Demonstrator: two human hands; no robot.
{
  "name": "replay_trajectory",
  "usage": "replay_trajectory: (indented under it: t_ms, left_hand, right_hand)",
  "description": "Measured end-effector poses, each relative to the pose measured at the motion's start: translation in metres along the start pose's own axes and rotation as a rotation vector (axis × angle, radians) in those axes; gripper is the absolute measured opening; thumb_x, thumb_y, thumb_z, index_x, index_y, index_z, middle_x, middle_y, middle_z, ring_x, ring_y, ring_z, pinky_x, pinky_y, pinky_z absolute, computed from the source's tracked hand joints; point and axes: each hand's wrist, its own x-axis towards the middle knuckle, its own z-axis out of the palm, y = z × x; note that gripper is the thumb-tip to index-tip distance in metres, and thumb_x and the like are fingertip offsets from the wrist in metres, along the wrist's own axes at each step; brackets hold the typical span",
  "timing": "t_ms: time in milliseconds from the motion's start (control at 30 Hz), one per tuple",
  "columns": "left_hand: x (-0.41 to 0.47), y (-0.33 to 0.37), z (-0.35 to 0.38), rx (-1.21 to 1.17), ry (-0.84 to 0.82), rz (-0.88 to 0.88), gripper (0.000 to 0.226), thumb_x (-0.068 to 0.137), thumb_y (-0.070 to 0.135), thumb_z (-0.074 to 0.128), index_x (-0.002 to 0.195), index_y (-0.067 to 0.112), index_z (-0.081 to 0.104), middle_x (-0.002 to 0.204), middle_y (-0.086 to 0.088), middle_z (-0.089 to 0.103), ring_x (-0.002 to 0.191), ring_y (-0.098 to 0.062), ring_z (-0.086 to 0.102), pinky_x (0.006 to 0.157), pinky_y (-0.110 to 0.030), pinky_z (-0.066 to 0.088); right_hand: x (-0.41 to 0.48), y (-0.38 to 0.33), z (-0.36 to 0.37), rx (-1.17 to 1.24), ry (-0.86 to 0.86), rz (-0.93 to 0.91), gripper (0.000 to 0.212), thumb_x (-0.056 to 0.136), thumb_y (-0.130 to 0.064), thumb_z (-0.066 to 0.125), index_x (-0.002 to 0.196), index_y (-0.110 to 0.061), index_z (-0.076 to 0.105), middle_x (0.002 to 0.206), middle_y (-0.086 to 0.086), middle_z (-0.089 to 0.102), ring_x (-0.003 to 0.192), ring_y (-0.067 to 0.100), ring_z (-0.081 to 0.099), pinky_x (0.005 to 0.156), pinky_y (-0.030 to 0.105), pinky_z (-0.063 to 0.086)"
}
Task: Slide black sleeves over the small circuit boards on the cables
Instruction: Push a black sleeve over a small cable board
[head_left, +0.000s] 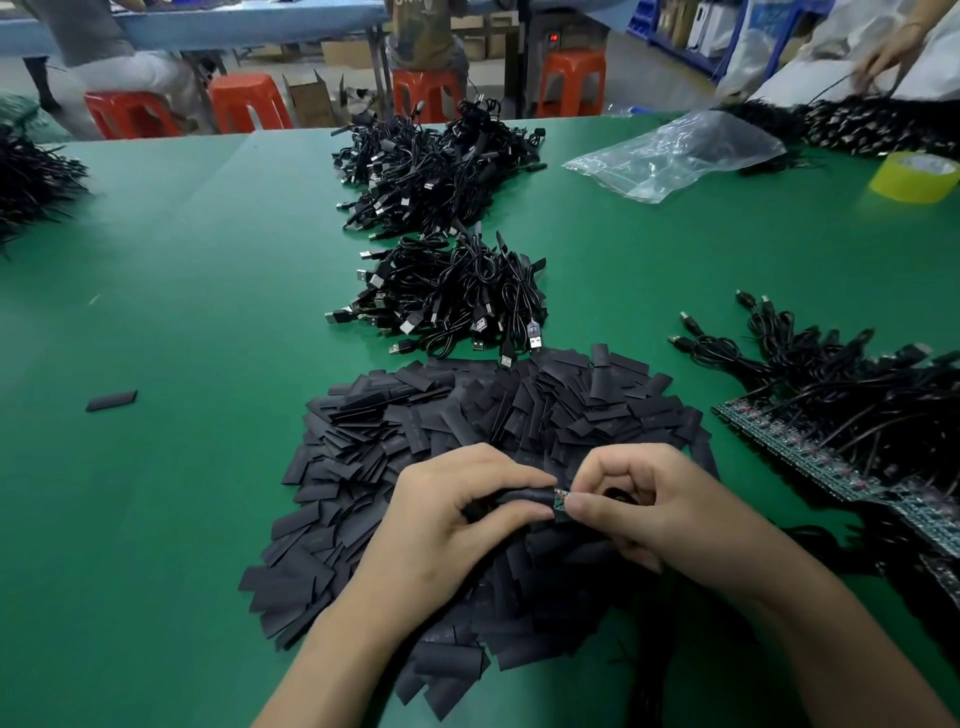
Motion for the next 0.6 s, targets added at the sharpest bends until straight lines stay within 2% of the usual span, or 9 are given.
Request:
replay_trajectory:
  t_ms: [167,333,600]
  left_hand:
    - [-0.0013,0.0008,0.0045,0.012,0.019,0.029,0.018,0.088,0.023,0.081,0.105,0.019,0.08,0.096,0.012,0.071,0.089,-0.006,0.068,0.08,-0.018,0.051]
    - [-0.0003,-0.0009,0.0045,0.014,0.05,0.022,0.018,0.087,0.024,0.081,0.104,0.021,0.08,0.097,0.016,0.07,0.091,-0.004,0.069,0.082,-0.014,0.049]
    - [-0.0011,-0.0013,0.0054,0.001,0.078,0.021,0.019,0.085,0.024,0.082,0.104,0.023,0.08,0.098,0.019,0.071,0.092,-0.004,0.069,0.083,-0.014,0.049]
  right_hand:
    - [-0.0023,-0.0018,-0.0036,0.018,-0.033,0.008,0.014,0.095,-0.023,0.072,0.081,-0.021,0.071,0.059,-0.014,0.056,0.043,0.009,0.043,0.043,0.019,0.035]
    - [-0.0011,-0.0031,-0.0025,-0.003,-0.01,0.002,0.013,0.087,-0.033,0.072,0.083,-0.021,0.07,0.062,-0.011,0.058,0.043,0.01,0.044,0.042,0.019,0.034]
    - [-0.0022,-0.0031,-0.0039,0.008,-0.013,-0.003,0.011,0.088,-0.032,0.072,0.082,-0.023,0.069,0.061,-0.012,0.056,0.043,0.011,0.043,0.044,0.021,0.034]
